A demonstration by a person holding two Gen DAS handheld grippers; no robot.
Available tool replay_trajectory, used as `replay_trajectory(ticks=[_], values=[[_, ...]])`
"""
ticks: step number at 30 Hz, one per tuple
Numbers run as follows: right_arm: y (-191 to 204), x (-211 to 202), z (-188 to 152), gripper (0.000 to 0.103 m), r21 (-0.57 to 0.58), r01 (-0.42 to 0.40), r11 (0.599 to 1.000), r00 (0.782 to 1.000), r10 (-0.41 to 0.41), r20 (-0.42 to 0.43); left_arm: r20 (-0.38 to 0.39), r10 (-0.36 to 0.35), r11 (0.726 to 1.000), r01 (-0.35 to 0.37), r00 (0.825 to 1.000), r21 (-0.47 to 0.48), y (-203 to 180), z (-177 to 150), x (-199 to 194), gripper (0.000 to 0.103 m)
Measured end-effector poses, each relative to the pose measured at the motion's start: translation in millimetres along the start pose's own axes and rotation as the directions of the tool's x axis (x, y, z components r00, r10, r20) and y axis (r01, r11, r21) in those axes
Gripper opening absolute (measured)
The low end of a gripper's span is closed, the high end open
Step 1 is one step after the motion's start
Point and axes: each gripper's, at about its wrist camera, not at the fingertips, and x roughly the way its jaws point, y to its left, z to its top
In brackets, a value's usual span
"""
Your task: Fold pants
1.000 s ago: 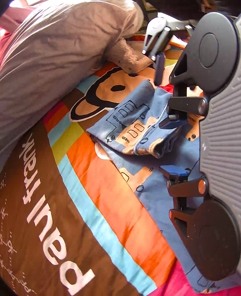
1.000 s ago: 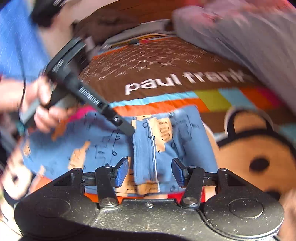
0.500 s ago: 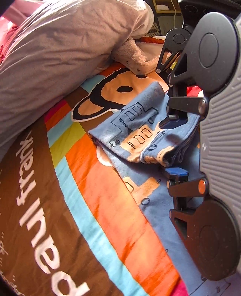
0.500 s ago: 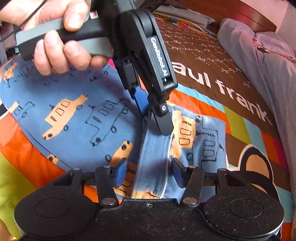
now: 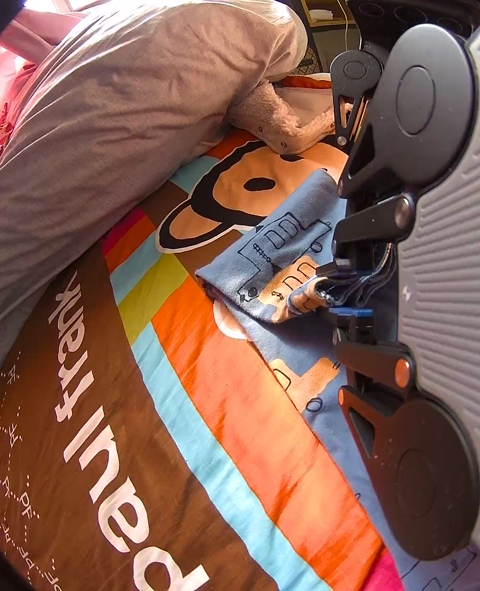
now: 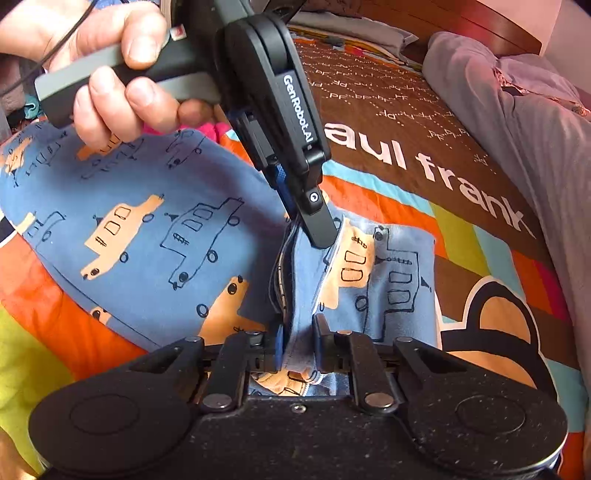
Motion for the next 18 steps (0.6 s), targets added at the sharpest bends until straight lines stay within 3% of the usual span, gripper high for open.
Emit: replay_trajectory(ticks=[18], values=[[44, -9, 46, 0.014, 0.006, -0.129, 0.992, 0.989, 0.128, 0.078, 0.056, 0.071, 0.997, -0.070, 0.996, -0.020, 20, -26, -65, 0.013]])
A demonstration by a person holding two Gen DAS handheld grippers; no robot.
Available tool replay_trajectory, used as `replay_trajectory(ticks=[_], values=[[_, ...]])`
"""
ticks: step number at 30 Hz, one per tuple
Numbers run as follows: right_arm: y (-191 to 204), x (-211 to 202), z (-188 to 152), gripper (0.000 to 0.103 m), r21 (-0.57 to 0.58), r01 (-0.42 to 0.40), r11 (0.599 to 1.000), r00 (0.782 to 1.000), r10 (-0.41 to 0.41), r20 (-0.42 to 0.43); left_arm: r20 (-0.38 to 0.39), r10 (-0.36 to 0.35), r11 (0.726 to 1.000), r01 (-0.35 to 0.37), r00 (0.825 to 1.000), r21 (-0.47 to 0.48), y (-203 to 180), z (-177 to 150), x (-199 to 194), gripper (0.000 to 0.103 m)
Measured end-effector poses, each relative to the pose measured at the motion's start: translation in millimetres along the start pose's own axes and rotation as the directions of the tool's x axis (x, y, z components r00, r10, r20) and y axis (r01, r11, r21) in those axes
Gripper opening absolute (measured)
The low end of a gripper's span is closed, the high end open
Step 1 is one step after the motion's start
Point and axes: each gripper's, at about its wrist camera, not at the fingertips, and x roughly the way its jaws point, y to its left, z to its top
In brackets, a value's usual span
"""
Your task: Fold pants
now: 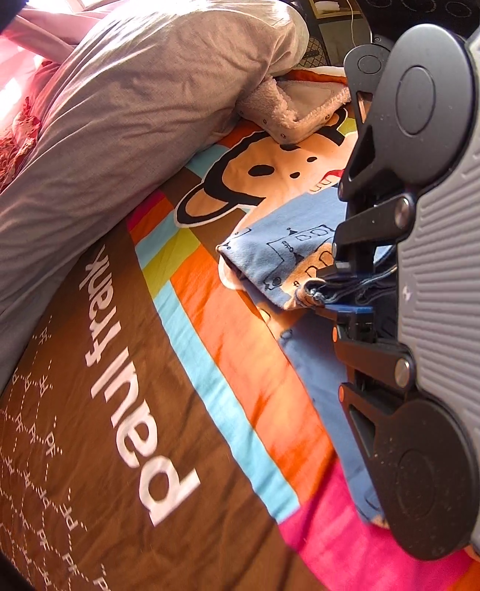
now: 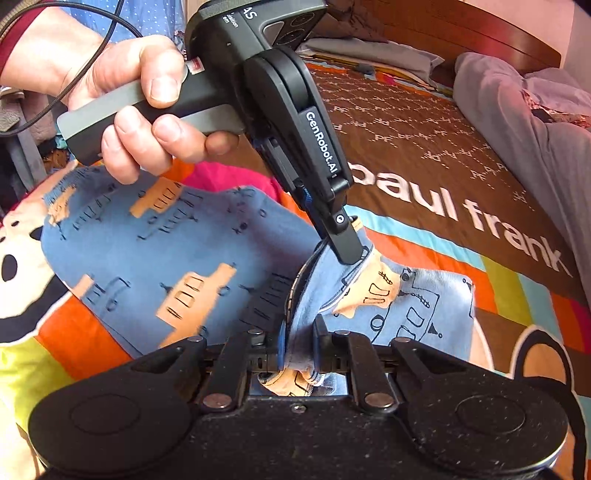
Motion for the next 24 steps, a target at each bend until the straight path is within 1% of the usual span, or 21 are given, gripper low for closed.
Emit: replay_trajectory(ticks=[6, 13, 16, 18, 20, 21, 22, 23, 24], values=[[29, 7, 11, 0.014, -0.022, -0.067, 0.997, 0.998, 0.068, 0.005, -0.007, 0.040, 0.999, -0.040, 0.999, -0.033, 19, -25, -19, 0.013], [55, 17, 15, 0.014, -0.060, -0.123, 0.991, 0.992, 0.123, 0.003, 0.002, 0.071, 0.993, -0.070, 0.998, -0.096, 40, -49, -30, 0.013], [66, 21, 17, 0.014, -0.076, -0.148, 0.986, 0.989, 0.148, -0.001, -0.006, 0.089, 0.989, -0.090, 0.996, -0.114, 46, -58, -31, 0.013], [72, 31, 13, 0.019, -0.079, -0.155, 0.985, 0.988, 0.153, -0.033, -0.024, 0.118, 0.986, -0.120, 0.993, -0.119, 49, -63, -29, 0.013], [72, 37, 9, 0.032, -0.069, -0.164, 0.984, 0.985, 0.161, -0.058, -0.019, 0.133, 0.983, -0.134, 0.991, -0.124, 52, -66, -33, 0.013], [71, 35, 7, 0.034, -0.059, -0.170, 0.984, 0.984, 0.167, -0.052, -0.009, 0.140, 0.982, -0.140, 0.990, -0.128, 53, -66, -38, 0.013], [67, 30, 6, 0.040, -0.045, -0.178, 0.983, 0.983, 0.177, -0.039, 0.006, 0.145, 0.981, -0.143, 0.989, -0.133, 54, -67, -43, 0.013], [62, 23, 6, 0.049, -0.023, -0.184, 0.983, 0.983, 0.183, -0.024, 0.019, 0.146, 0.980, -0.141, 0.989, -0.142, 55, -68, -48, 0.013], [54, 15, 7, 0.052, 0.012, -0.196, 0.981, 0.981, 0.196, -0.003, 0.037, 0.146, 0.978, -0.139, 0.989, -0.153, 56, -68, -54, 0.013]])
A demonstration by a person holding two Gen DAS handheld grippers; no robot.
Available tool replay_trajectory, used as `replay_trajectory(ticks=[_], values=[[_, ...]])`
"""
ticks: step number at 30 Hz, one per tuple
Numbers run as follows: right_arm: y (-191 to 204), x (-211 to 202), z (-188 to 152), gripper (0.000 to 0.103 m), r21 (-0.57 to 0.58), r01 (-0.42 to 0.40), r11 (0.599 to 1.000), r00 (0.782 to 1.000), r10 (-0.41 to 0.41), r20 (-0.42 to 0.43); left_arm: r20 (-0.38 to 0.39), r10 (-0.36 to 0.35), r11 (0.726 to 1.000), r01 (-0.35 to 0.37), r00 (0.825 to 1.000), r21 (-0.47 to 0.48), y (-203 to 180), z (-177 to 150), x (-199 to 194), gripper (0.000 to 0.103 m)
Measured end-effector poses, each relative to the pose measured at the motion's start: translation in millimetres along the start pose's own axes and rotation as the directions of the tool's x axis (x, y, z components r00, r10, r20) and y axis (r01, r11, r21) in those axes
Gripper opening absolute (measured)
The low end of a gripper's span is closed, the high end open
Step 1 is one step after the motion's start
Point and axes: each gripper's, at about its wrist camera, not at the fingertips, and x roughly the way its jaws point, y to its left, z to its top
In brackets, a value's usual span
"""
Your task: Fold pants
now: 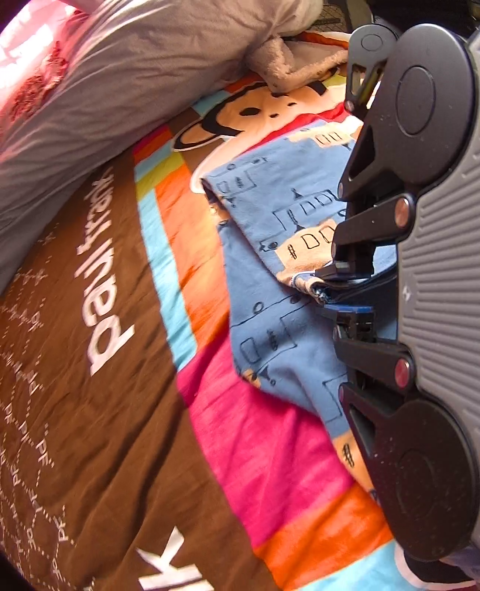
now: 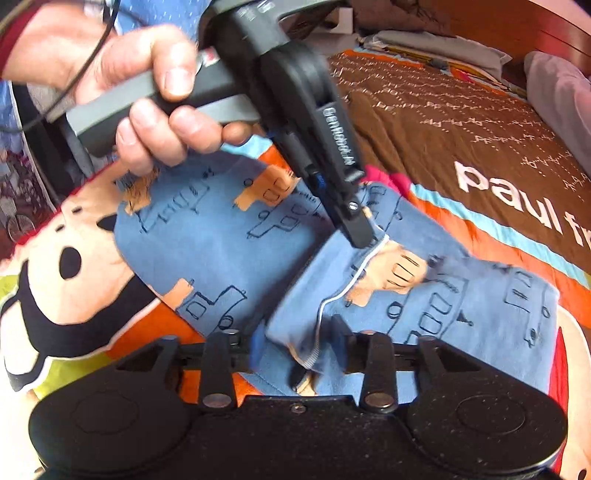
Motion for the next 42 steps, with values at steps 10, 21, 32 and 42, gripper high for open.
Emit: replay_trajectory(ticks=[10, 21, 32, 42], values=[[-129, -27, -21, 0.066, 0.393, -0.134, 0.910, 0.988, 0.091, 0.124, -0.004, 0.019, 0.998, -0.019, 1.000, -0.064, 3, -16, -4, 0.017], [-178, -20, -36, 0.074, 0.488, -0.254, 0.835, 0.967, 0.218, 0.129, 0.012, -0.093, 0.988, 0.094, 0.996, -0.123, -39, -52, 7, 0.032], [-191, -54, -20, 0.077, 0.370, -0.125, 0.921, 0.991, 0.098, 0.092, 0.100, 0.152, 0.951, -0.118, 0.983, -0.285, -31, -121, -53, 0.052], [-127, 22, 14, 0.085, 0.282, -0.387, 0.878, 0.913, 0.408, -0.014, 0.075, 0.409, 0.808, -0.323, 0.909, -0.493, 24, -182, -99, 0.056]])
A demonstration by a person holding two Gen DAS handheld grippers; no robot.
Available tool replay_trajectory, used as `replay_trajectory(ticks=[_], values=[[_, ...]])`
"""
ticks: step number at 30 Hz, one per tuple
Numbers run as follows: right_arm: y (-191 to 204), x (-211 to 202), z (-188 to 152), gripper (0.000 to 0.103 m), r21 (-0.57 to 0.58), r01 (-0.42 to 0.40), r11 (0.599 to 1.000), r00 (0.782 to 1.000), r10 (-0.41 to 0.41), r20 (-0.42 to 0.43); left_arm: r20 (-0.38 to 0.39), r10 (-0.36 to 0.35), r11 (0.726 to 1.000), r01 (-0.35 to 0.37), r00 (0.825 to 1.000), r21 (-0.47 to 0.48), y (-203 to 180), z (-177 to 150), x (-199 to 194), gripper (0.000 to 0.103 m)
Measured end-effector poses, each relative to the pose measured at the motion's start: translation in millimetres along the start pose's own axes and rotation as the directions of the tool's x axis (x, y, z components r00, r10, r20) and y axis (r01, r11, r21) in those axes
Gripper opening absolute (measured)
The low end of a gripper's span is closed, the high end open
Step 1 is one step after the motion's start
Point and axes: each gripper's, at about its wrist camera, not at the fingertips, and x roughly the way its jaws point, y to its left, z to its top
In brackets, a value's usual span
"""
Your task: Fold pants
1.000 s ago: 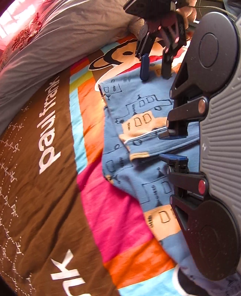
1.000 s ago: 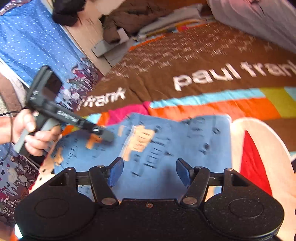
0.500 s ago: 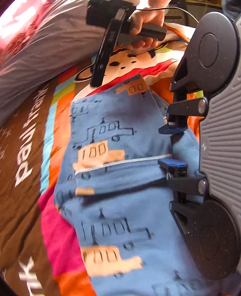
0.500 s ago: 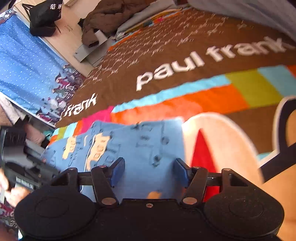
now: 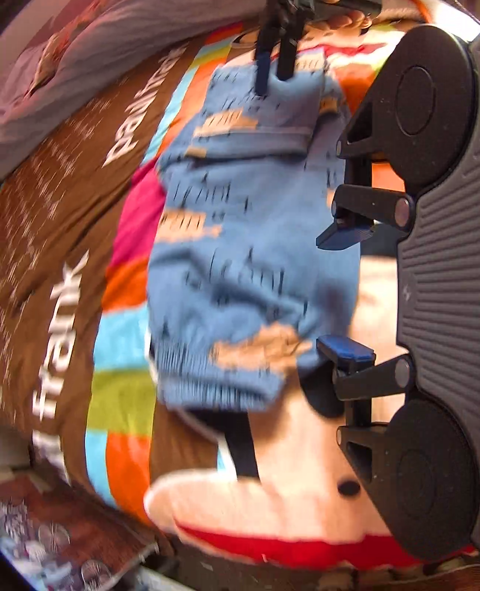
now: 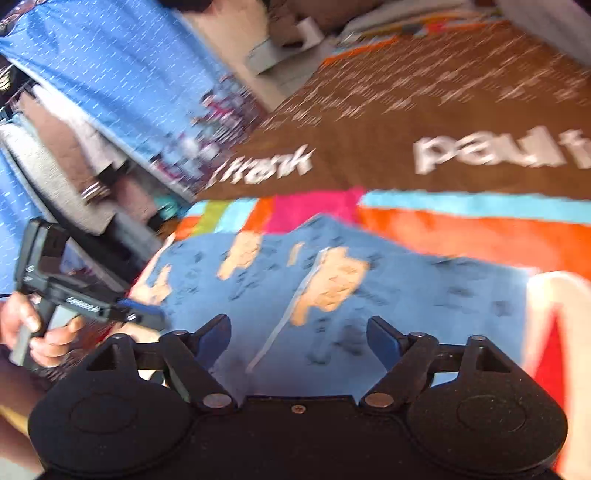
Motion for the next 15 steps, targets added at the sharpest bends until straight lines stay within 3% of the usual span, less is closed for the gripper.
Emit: replay_trajectory(ticks=[1, 2, 3, 5, 9, 15], values=[[-1, 13, 0, 0.083, -0.012, 0.054, 0.998, 0.997, -0.055, -0.047, 0.021, 0.031, 0.999, -0.030, 0.999, -0.026, 7, 0, -3, 0.056], [0, 21, 1, 0.070, -0.048, 0.129, 0.991, 0.989, -0.132, -0.067, 0.039, 0.033, 0.998, -0.031, 0.999, -0.055, 16, 2, -6, 0.056], [2, 21, 3, 0.068, -0.072, 0.147, 0.986, 0.987, -0.151, -0.054, 0.057, 0.026, 0.996, -0.021, 0.998, -0.087, 25, 5, -8, 0.056], [6, 10, 7, 0.080, -0.051, 0.152, 0.987, 0.988, -0.152, 0.004, 0.077, -0.002, 0.991, 0.013, 0.997, -0.135, 41, 10, -10, 0.059], [13, -3, 11, 0.082, 0.016, 0.100, 0.995, 0.994, -0.100, 0.049, 0.089, -0.049, 0.981, 0.065, 0.995, -0.182, 58, 18, 2, 0.060], [50, 17, 23, 0.082, -0.066, -0.004, 0.998, 0.999, 0.007, 0.043, 0.147, -0.110, 0.961, 0.143, 0.983, -0.237, 67, 30, 19, 0.063]])
